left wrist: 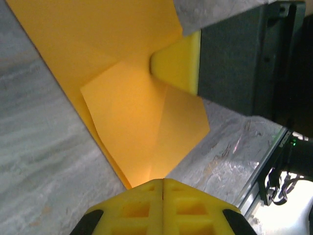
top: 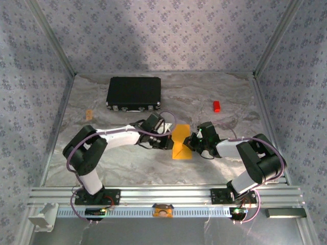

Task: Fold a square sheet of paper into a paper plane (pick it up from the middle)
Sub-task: Fold the triangle a second time at the center of the table.

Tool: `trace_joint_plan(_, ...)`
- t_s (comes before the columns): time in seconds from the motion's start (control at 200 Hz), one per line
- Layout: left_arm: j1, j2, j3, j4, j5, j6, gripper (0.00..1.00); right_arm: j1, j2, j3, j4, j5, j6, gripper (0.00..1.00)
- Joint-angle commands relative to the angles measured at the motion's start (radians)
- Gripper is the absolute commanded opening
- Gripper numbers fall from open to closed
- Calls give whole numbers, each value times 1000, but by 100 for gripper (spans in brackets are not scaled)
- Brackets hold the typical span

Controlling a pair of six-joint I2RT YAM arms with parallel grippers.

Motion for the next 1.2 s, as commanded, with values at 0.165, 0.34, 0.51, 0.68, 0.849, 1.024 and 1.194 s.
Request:
trace_joint_plan(0.165,-1,127,128,3,58,-12,0,-1,18,-20,-136,72,-21,1)
trace_joint_plan(0.34,-8,177,122,14,87,2,0,-4,-1,-28,-141,75,-19,1)
trace_joint_plan(0.51,-19,228,122,2,89,17,0,-6,1,-29,-131,71,-23,2)
trace_joint_plan(0.68,-22,245,87,-48,15,30,0,-12,0,-17,-106,41,-39,3)
trace_joint_plan(0.849,-21,238,16,-12,8,15,0,1,-59,13,-125,27,-73,4)
trace_joint_plan(1.024,-21,228,22,-20,-7,22,0,51,-24,29,-97,-14,-84,3)
trace_joint_plan(1.194,-19,228,28,-34,-13,31,0,39,22,15,-93,9,-85,2)
